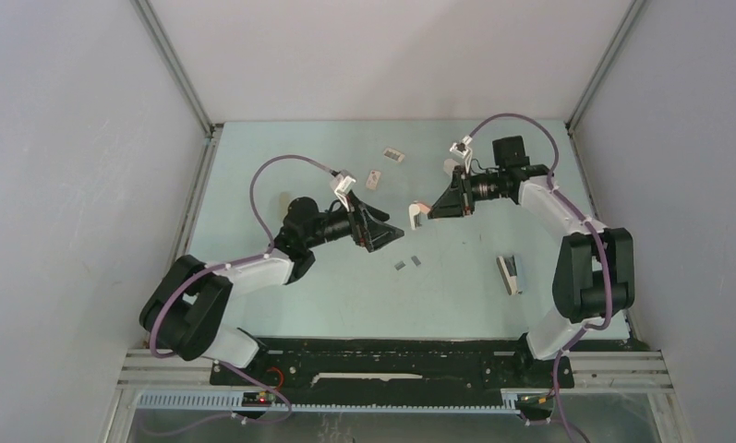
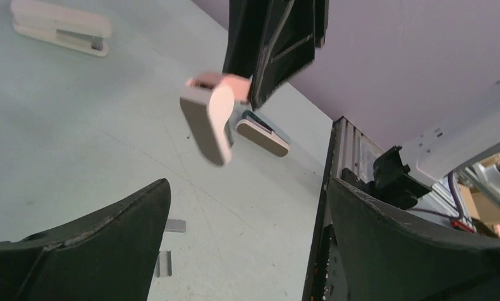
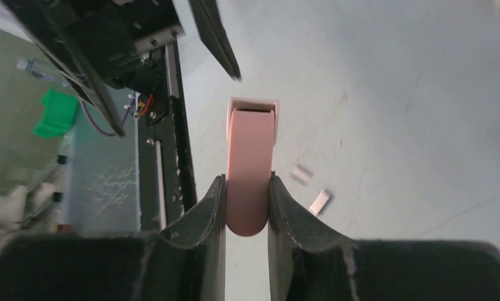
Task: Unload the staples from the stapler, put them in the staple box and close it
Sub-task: Unload the staple at the center of the board.
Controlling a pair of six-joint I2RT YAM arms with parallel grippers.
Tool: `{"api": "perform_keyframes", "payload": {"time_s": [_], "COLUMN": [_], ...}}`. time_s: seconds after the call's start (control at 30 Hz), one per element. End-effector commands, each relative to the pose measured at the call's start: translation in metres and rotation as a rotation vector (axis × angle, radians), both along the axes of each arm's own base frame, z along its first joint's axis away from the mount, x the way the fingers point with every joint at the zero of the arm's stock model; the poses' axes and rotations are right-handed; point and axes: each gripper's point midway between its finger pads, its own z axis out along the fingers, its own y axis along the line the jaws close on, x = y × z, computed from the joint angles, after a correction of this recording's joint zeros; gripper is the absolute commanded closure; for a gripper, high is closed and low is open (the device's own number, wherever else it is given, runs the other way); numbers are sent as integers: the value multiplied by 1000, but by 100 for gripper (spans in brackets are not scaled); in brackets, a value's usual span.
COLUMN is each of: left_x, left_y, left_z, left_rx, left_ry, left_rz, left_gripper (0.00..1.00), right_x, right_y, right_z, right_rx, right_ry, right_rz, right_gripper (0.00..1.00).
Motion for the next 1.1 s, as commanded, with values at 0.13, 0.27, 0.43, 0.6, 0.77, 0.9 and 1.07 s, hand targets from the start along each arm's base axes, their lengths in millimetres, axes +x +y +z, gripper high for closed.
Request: {"api": "perform_keyframes", "payload": {"time_s": [0.13,0.27,0.43,0.6,0.77,0.9,1.07], "left_x": [3,-3,-4,-5,-5,-6,-6], "left_y": [6,6,3,-2,-4,-5,-5], "left_z": [36,51,63,65,62,60,52], "left_rx": [-78,-147,-213,-240,-240,-230,-211], "left_ry": [-159,-192,-214,-235,-238,-252,-255], "left_rz": [-59,-81,-97,-120,-133,-136,-140], "left_gripper": [1,2,4,18,28,40,62], "right_x": [-14,-14,-22,-27,-28,-28,-26], "right_y": [17,27,43,55,57,58,57], "right_z": [73,80,87,90,91,91,89], "right_rx": [120,138,155,163,161,164,157], "right_ry": [-436,-438,-438,-443,-434,-427,-422], "right_rz": [302,363,412,440,444,445,442], "right_gripper": [100,100,100,100,100,100,100]}}
